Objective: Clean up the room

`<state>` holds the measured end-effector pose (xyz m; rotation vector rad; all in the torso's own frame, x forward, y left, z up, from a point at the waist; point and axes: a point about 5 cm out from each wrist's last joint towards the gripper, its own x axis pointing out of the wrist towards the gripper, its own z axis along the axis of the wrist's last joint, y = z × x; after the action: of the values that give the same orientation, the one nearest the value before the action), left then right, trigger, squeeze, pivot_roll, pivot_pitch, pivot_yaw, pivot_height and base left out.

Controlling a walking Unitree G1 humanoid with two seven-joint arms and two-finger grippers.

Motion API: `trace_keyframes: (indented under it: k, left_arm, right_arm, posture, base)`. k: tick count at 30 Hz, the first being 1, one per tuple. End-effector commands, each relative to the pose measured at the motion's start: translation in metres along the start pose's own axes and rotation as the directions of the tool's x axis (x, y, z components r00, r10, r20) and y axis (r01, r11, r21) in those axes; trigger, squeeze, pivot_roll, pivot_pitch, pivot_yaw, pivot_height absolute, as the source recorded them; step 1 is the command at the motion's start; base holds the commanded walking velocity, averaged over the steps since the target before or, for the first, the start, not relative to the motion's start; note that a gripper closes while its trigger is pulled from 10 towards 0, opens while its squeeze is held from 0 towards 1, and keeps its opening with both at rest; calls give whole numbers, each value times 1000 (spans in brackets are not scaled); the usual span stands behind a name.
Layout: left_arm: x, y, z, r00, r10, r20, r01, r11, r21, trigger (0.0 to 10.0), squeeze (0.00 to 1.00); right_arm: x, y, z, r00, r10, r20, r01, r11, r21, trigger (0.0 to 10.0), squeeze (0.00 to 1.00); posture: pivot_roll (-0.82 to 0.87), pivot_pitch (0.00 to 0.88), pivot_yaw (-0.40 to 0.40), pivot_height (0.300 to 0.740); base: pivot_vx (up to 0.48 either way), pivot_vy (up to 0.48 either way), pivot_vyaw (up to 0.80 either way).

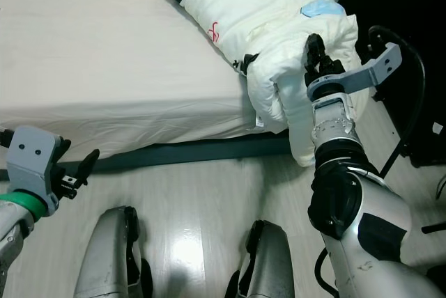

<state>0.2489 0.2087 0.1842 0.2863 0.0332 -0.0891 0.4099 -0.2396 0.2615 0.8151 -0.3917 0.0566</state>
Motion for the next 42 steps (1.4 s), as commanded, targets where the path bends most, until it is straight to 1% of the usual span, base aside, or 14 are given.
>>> trace_keyframes:
  k: [1, 23, 26, 30, 31, 32, 33, 34, 36, 38, 39, 40, 41, 42]
  left_arm:
    - [-4, -4, -6, 999, -11, -37, 11, 1000, -4, 10000, 0]
    - [4, -8, -4, 999, -22, -38, 22, 1000, -16, 10000, 0]
    - [4, -9, -5, 999, -24, -38, 23, 1000, -21, 10000, 0]
    - [5, -11, -5, 999, -26, -39, 26, 999, -25, 10000, 0]
    - [5, -12, -5, 999, -29, -38, 27, 999, -28, 10000, 0]
    - [7, -14, -5, 999, -31, -34, 29, 999, -35, 10000, 0]
    - [8, -16, -4, 999, -33, -26, 32, 999, -44, 10000, 0]
    - [8, -16, -4, 999, -33, -26, 32, 999, -44, 10000, 0]
    - [12, -18, 0, 999, -39, -9, 38, 998, -54, 10000, 0]
    - [12, -18, 0, 999, -39, -9, 38, 998, -54, 10000, 0]
    - [15, -17, 6, 999, -43, 14, 44, 997, -56, 10000, 0]
    - [15, -17, 6, 999, -43, 14, 44, 997, -56, 10000, 0]
    - [20, -13, 13, 998, -40, 40, 42, 997, -58, 10000, 0]
    - [24, -8, 20, 997, -40, 65, 44, 997, -62, 10000, 0]
  right_arm:
    - [-2, -4, 1, 1000, 0, 0, -1, 1000, -4, 0, 0]
    - [2, 4, -1, 998, 53, -32, -52, 998, 37, 0, 0]
    - [4, 23, -18, 976, 162, -147, -184, 971, -151, 0, 0]
    - [4, 45, -39, 924, 284, -255, -341, 914, -220, 0, 0]
    - [1, 59, -55, 872, 367, -324, -445, 869, -216, 0, 0]
    - [-10, 79, -86, 752, 490, -442, -610, 772, -181, 0, 0]
    - [-31, 97, -123, 568, 602, -561, -764, 639, -89, 0, 0]
    - [-31, 97, -123, 568, 602, -561, -764, 639, -89, 0, 0]
    - [-68, 114, -168, 283, 692, -664, -894, 441, 78, 0, 0]
    - [-68, 114, -168, 283, 692, -664, -894, 441, 78, 0, 0]
    - [-94, 109, -189, 160, 687, -709, -917, 369, 151, 0, 0]
    - [-94, 109, -189, 160, 687, -709, -917, 369, 151, 0, 0]
    - [-122, 99, -204, 42, 677, -735, -925, 304, 228, 0, 0]
    - [-151, 87, -213, -68, 651, -756, -918, 255, 303, 10000, 0]
  posture:
    - [376, 311, -10, 456]
    - [358, 286, -9, 456]
    - [344, 287, -12, 456]
    - [344, 287, -12, 456]
    - [344, 287, -12, 456]
    - [344, 287, -12, 456]
    - [318, 285, -24, 456]
    - [318, 285, -24, 456]
    - [312, 286, -30, 456]
    - [312, 286, -30, 456]
    - [303, 285, -34, 456]
    - [303, 285, -34, 456]
    - [291, 286, -35, 456]
    - [291, 286, -35, 456]
  base:
    - [0, 0, 0]
    - [0, 0, 0]
    - [0, 0, 0]
    - [0, 0, 0]
    - [0, 0, 0]
    - [0, 0, 0]
    - [0, 0, 0]
    - [0, 0, 0]
    - [0, 0, 0]
    - [0, 0, 0]
    - [0, 0, 0]
    - [0, 0, 0]
    - [0, 0, 0]
    - [0, 0, 0]
